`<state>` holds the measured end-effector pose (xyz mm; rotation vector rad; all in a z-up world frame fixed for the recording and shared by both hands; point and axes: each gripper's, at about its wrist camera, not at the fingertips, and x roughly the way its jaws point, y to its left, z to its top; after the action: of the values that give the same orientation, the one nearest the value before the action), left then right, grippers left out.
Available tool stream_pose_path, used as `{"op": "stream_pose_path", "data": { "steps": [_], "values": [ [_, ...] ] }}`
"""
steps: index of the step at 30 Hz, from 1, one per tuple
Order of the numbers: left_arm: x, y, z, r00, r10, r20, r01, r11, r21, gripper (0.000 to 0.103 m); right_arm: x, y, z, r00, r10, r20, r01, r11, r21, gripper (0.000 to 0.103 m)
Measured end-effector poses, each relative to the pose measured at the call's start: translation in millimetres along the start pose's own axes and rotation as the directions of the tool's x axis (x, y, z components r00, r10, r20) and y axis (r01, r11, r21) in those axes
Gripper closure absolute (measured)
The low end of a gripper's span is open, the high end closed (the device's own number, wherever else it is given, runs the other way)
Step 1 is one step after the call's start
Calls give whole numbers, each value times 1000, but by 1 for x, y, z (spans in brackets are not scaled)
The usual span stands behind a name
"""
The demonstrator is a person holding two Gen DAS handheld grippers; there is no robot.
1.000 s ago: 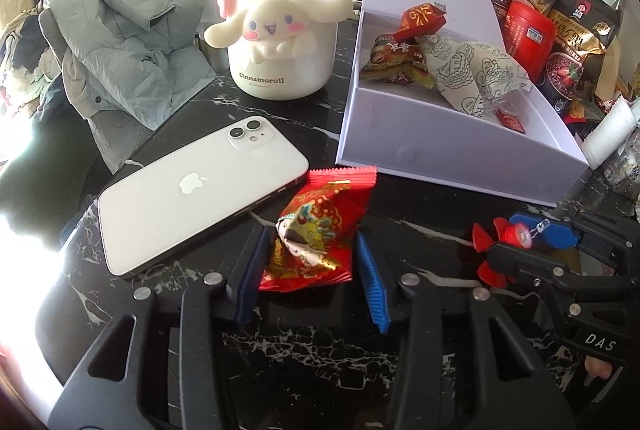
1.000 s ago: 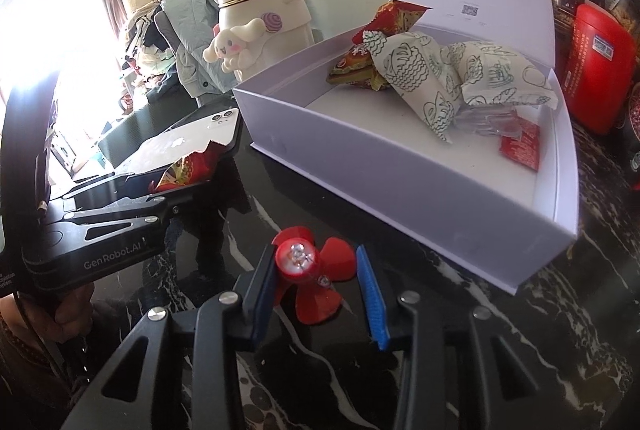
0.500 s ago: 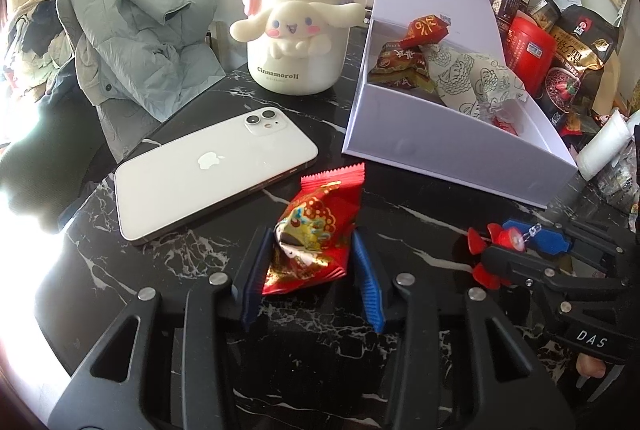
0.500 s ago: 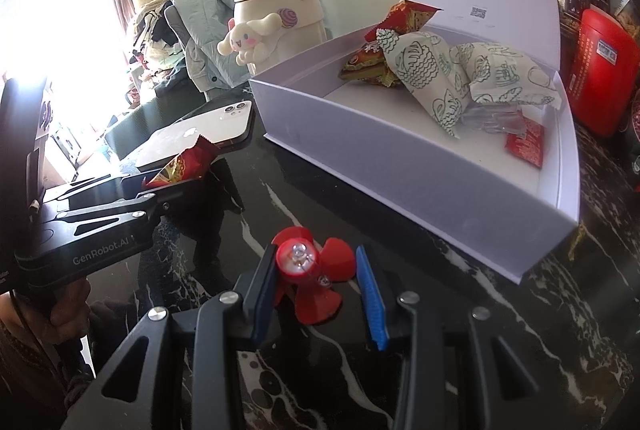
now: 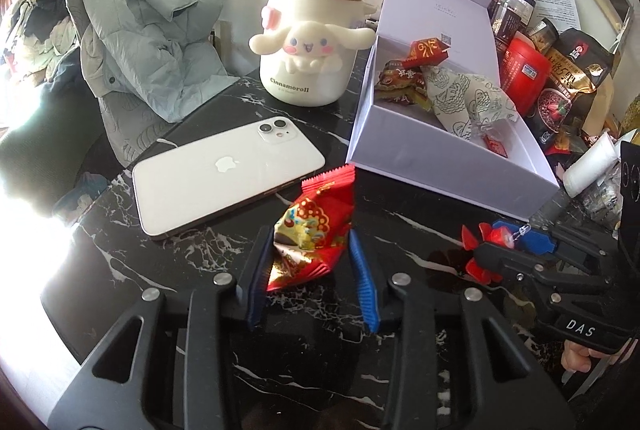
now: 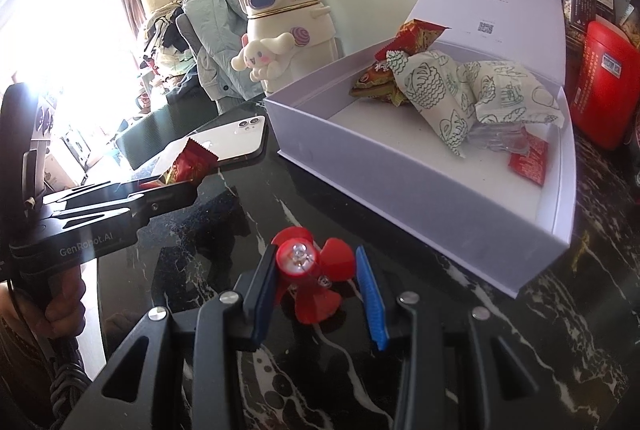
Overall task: Organize objects
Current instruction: 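Lift and carry the candy wrapper over the box while the right gripper carries the pinwheel there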
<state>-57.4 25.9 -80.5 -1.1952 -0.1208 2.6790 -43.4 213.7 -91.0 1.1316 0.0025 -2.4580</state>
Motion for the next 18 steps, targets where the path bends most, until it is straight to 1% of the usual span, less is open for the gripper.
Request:
{"op": "stream_pose_path", "data": {
  "steps": [5,8,15,18],
  "values": [
    [-8,0,6,1000,-5,2,5,1000,-8,67,-6,-1,5,1000,13,15,-13,1000,11,64],
    [-16,0,11,1000,-10,10,10,1000,-10,67,-15,3,12,999,8,37,-8,1000,-6,64],
    [-36,-6,32,999,-12,38,11,1000,19,67,-36,12,37,997,16,74,-14,1000,-26,64],
    [-46,-5,43,999,-16,52,15,1000,19,67,-47,17,50,994,16,106,-11,999,-40,64]
  ]
}}
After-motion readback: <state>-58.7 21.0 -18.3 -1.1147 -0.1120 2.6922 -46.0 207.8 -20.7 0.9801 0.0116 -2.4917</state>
